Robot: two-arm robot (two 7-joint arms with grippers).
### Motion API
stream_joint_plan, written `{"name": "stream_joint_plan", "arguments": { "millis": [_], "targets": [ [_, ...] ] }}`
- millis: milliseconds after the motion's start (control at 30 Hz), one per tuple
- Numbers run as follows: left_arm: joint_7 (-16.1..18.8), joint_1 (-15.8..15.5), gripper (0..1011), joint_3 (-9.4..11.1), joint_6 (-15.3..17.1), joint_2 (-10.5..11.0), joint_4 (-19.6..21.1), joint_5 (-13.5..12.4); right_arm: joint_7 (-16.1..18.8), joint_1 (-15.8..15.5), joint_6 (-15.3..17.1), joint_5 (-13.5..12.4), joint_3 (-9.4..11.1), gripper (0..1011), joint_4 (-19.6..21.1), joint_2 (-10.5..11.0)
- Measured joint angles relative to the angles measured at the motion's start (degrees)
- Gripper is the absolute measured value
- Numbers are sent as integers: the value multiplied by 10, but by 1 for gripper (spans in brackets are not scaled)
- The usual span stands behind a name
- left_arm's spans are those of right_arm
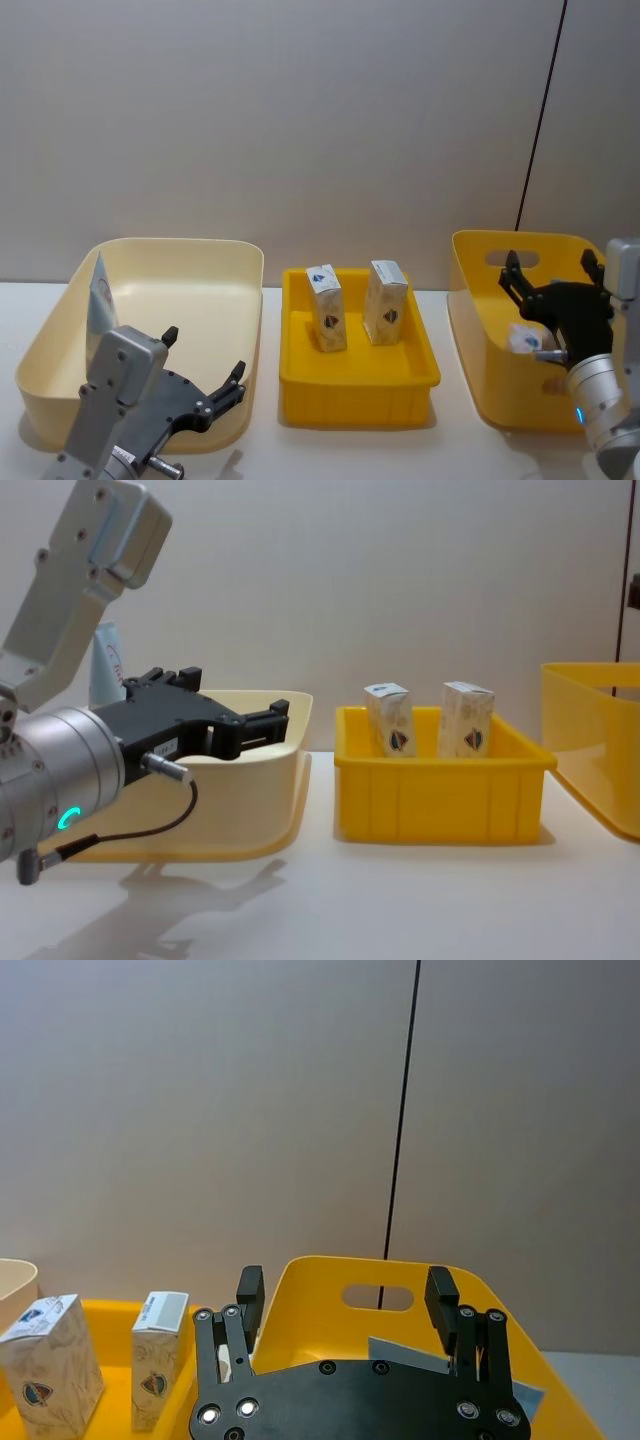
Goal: Bimanual collaborative sorting of washing and personal care products
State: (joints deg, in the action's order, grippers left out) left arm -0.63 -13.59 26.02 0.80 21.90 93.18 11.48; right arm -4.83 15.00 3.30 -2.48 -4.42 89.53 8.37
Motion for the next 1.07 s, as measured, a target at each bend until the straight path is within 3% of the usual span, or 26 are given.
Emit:
{"name": "stream_joint_plan", "arguments": {
  "millis": [400, 733, 1067],
  "targets": [
    [0, 0, 1000, 0, 0, 0, 0, 0, 30, -9, -55, -9, 1, 1001, 13, 4],
    [0, 0, 1000, 0, 0, 0, 0, 0, 35, -22, -52, -20, -6, 1001, 22, 13],
    [0, 0, 1000, 0, 0, 0, 0, 0, 53, -69, -38, -62, -34, 1001, 55, 47]
  ]
}}
